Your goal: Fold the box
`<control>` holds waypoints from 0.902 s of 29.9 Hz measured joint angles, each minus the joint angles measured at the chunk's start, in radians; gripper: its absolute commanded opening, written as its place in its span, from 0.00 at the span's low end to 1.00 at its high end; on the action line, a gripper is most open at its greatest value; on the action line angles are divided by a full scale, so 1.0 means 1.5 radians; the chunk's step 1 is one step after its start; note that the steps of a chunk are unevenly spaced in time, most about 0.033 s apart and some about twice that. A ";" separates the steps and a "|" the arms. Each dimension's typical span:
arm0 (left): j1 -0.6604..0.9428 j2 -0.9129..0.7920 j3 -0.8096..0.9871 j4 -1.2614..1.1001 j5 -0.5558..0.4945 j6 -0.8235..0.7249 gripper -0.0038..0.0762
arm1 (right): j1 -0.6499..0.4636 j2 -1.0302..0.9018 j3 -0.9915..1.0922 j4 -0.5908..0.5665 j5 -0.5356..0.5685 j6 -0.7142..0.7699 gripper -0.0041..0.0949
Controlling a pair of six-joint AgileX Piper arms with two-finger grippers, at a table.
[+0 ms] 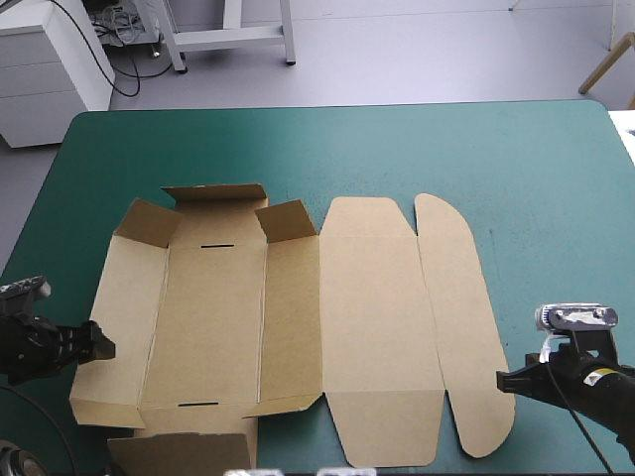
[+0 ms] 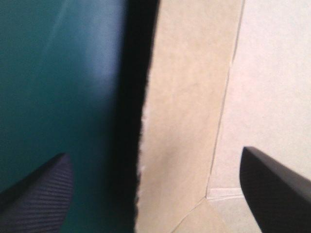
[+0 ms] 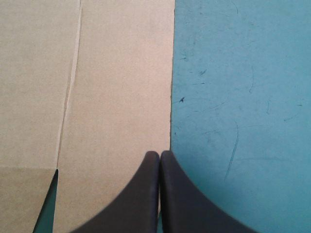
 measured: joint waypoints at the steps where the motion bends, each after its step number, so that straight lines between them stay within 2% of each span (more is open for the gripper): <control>1: 0.000 0.000 0.011 -0.015 -0.005 0.014 0.86 | 0.000 0.000 0.000 0.000 0.000 -0.001 0.02; 6: -0.005 0.011 0.055 -0.061 -0.018 0.071 0.86 | 0.000 0.000 0.000 0.000 0.000 -0.001 0.02; 20: -0.099 0.067 0.075 -0.086 -0.017 0.078 0.84 | 0.000 0.000 0.000 0.000 0.000 -0.001 0.02; 23: -0.099 0.067 0.075 -0.086 -0.017 0.078 0.73 | 0.000 0.000 0.000 0.000 0.000 -0.001 0.02; 25: -0.099 0.067 0.075 -0.086 -0.017 0.078 0.59 | 0.000 0.000 0.000 0.000 0.000 -0.001 0.02; 27: -0.099 0.067 0.075 -0.087 -0.017 0.078 0.40 | 0.000 0.000 0.000 0.000 0.000 -0.001 0.02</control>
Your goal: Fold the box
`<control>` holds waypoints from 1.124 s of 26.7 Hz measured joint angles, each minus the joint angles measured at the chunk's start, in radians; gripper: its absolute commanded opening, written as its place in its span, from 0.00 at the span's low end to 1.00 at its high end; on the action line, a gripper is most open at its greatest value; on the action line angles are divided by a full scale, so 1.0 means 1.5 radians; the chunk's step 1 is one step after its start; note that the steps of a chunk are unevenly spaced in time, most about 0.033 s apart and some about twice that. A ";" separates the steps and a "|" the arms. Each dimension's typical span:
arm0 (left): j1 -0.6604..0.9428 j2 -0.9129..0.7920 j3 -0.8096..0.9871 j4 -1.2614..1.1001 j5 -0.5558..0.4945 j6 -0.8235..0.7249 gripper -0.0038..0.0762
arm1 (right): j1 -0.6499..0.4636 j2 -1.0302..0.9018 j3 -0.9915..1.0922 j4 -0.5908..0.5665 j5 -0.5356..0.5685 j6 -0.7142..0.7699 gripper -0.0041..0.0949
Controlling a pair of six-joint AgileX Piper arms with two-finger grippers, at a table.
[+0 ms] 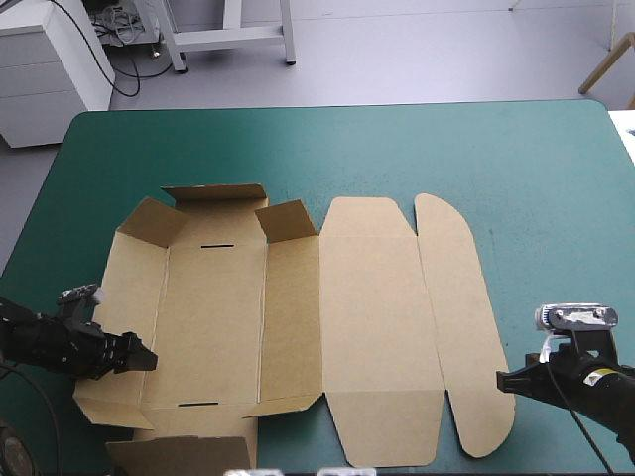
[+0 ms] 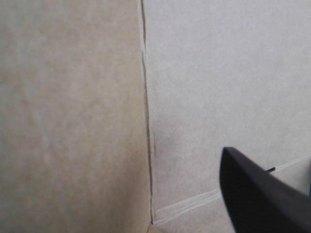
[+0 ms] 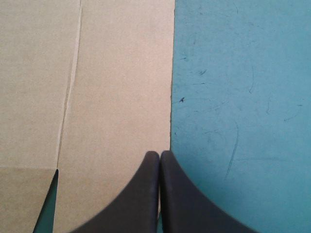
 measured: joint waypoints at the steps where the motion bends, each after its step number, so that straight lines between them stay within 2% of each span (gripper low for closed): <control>1: 0.000 0.000 0.000 0.000 0.000 0.000 0.32 | 0.000 0.000 0.000 0.000 0.000 0.000 0.02; 3: 0.000 0.000 0.000 0.001 0.000 0.003 0.14 | 0.000 0.000 0.000 0.000 0.000 0.000 0.02; 5: 0.000 0.000 0.000 0.001 -0.001 0.009 0.04 | 0.000 0.000 0.000 0.000 0.000 0.000 0.02; 21: -0.007 0.001 -0.008 0.001 0.004 0.023 0.04 | 0.000 0.000 0.000 0.000 0.000 0.000 0.02; 27: -0.083 0.001 -0.102 0.008 0.011 -0.007 0.04 | 0.000 0.000 0.000 0.000 0.000 0.000 0.02; 30: -0.184 0.002 -0.208 0.067 0.016 -0.058 0.04 | 0.000 0.000 0.000 0.000 0.000 0.000 0.02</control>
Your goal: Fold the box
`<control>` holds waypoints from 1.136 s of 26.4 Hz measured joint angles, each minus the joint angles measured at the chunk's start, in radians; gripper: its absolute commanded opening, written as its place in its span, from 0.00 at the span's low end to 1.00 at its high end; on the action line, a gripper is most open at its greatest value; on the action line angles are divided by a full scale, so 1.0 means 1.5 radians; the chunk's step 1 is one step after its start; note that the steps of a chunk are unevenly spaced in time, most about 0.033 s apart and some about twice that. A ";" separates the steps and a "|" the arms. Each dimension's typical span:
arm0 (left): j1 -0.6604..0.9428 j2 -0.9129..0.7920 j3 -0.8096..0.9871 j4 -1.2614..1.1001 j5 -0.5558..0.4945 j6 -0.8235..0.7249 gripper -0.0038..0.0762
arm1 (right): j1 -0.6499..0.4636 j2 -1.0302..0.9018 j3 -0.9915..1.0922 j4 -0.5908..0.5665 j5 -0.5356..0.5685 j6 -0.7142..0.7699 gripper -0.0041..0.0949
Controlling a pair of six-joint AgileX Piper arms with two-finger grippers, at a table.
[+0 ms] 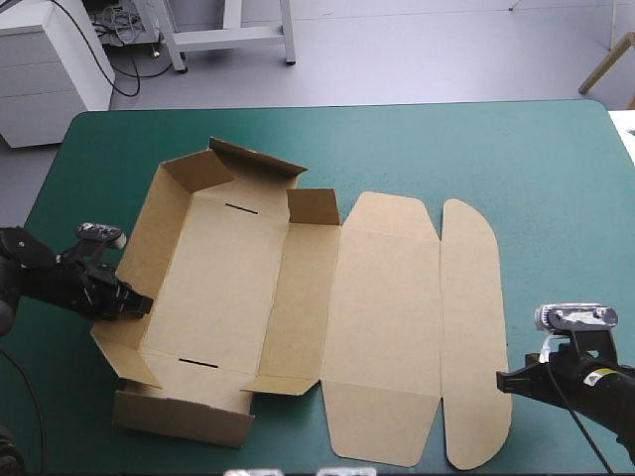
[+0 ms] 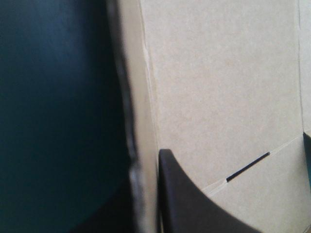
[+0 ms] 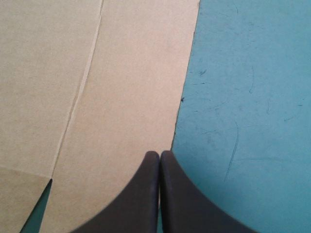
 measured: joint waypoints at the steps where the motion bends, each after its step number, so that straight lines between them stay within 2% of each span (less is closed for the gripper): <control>1: -0.037 0.002 -0.034 0.027 -0.001 -0.014 0.04 | 0.000 0.000 0.000 0.000 0.000 0.000 0.02; 6: -0.208 0.033 -0.162 0.142 -0.055 -0.044 0.04 | 0.000 0.000 0.001 0.000 0.000 0.000 0.02; 13: -0.372 0.088 -0.239 0.333 -0.146 -0.049 0.04 | 0.000 0.000 0.001 0.000 0.000 0.000 0.02; 16: -0.454 0.111 -0.243 0.438 -0.230 -0.046 0.04 | 0.000 0.000 0.001 0.000 0.000 0.000 0.02; 22: -0.544 0.119 -0.243 0.546 -0.338 -0.039 0.04 | 0.000 0.000 0.001 0.000 0.000 0.000 0.02; 26: -0.597 0.123 -0.245 0.600 -0.385 -0.037 0.04 | 0.000 0.000 0.001 0.000 0.000 0.000 0.02; 30: -0.648 0.126 -0.245 0.629 -0.397 -0.036 0.04 | 0.000 0.000 0.001 0.000 0.000 0.000 0.02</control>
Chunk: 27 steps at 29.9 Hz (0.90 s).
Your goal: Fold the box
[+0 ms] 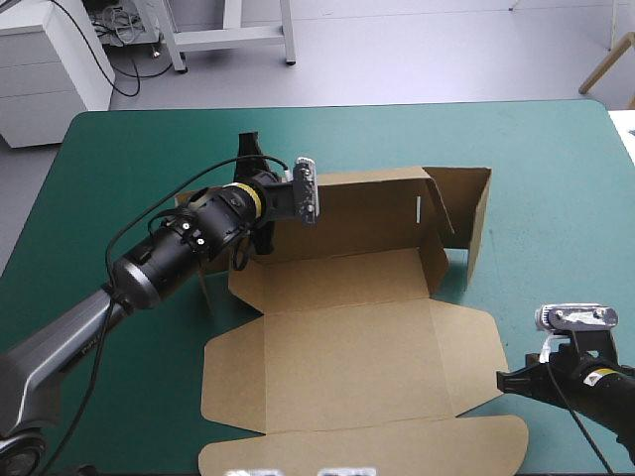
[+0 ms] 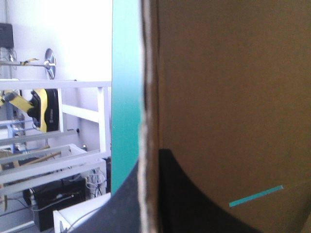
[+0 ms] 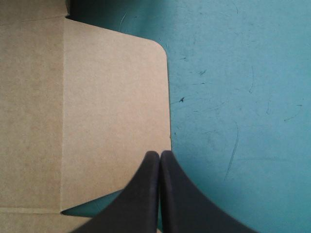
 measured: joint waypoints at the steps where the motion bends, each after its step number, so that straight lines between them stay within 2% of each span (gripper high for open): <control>1: -0.011 0.001 0.000 0.007 -0.001 0.000 0.04 | 0.000 0.000 0.000 0.000 0.000 0.000 0.02; 9: -0.064 0.006 0.003 0.087 -0.008 -0.091 0.04 | 0.000 0.000 0.000 0.000 0.000 0.000 0.02; 20: -0.177 0.006 0.116 0.497 -0.030 -0.431 0.04 | 0.000 0.000 0.000 0.000 0.000 -0.001 0.02; 27: -0.192 0.007 0.211 0.704 -0.021 -0.613 0.04 | 0.000 0.000 0.000 0.000 0.000 -0.001 0.02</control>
